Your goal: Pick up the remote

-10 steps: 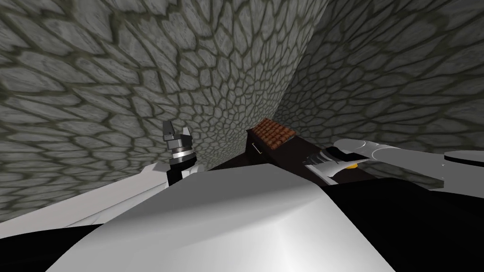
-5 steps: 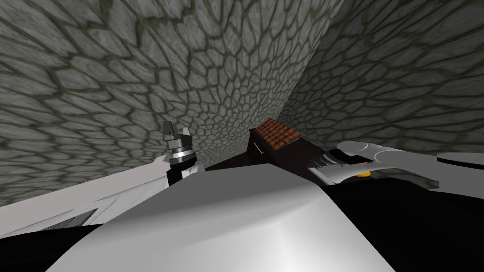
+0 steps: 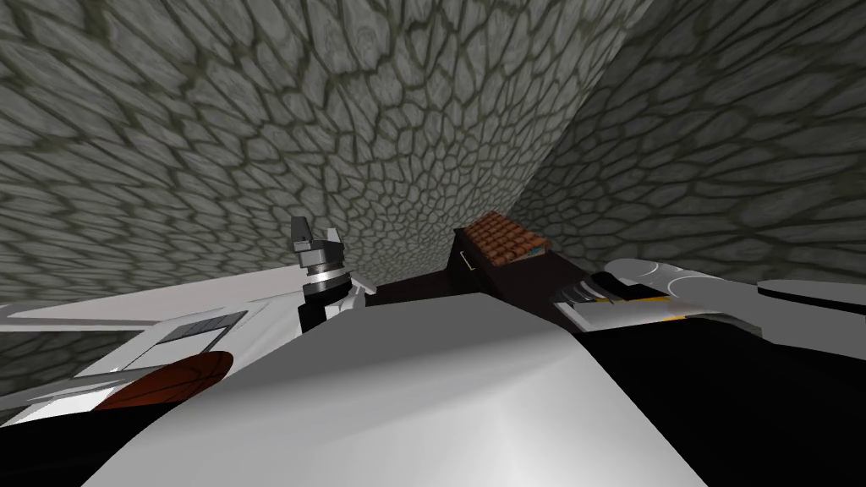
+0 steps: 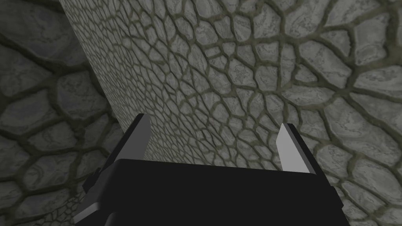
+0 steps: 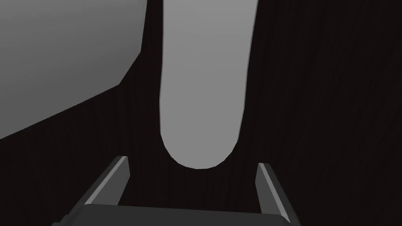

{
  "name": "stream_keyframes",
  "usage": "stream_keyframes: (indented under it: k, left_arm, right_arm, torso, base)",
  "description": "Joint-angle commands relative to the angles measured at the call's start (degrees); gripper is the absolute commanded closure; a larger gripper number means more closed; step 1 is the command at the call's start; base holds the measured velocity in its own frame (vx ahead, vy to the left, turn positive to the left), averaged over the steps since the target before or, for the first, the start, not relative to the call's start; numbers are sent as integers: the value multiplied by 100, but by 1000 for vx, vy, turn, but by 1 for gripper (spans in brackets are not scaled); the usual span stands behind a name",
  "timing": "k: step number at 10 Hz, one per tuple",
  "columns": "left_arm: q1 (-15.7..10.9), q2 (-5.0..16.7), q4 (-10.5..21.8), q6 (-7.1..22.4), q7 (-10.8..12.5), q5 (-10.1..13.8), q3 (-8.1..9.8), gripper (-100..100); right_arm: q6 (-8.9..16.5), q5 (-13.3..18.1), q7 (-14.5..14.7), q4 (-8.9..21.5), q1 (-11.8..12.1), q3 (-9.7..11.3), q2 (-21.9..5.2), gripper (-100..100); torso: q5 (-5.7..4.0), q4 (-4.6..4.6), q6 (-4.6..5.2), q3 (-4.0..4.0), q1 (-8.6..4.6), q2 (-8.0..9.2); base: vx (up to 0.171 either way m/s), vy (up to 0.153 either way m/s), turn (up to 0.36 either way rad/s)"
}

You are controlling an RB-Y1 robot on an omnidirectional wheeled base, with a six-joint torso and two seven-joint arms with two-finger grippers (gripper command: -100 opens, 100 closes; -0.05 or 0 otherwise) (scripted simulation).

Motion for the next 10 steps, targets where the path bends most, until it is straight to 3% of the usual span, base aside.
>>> stream_keyframes:
  k: [1,5,6,7,10]
  left_arm:
    - [0,0,0,0,0,0,0,0]
    - [1,0,0,0,0,0,0,0]
    - [1,0,0,0,0,0,0,0]
    - [1,0,0,0,0,0,0,0]
    - [4,0,-1,-1,0,0,1,0]
  right_arm:
    - [0,0,0,0,0,0,0,100]
    - [-3,-2,0,-5,1,0,3,100]
    - [-3,-2,0,-5,1,0,3,0]
    - [18,-15,72,-146,40,-22,-92,100]
    - [-8,23,250,-347,18,-59,-228,100]
  torso:
    - [0,0,0,0,0,0]
    - [1,-10,-2,-23,-2,-36]
    - [1,-10,-2,-23,-2,-37]
    - [1,-11,-2,-24,-2,-38]
    - [13,-19,39,-46,9,-79]
  base:
    - [-13,-1,-11]
    - [-1,0,1]
    - [0,0,0]
    - [85,9,-304]
    - [173,29,-305]
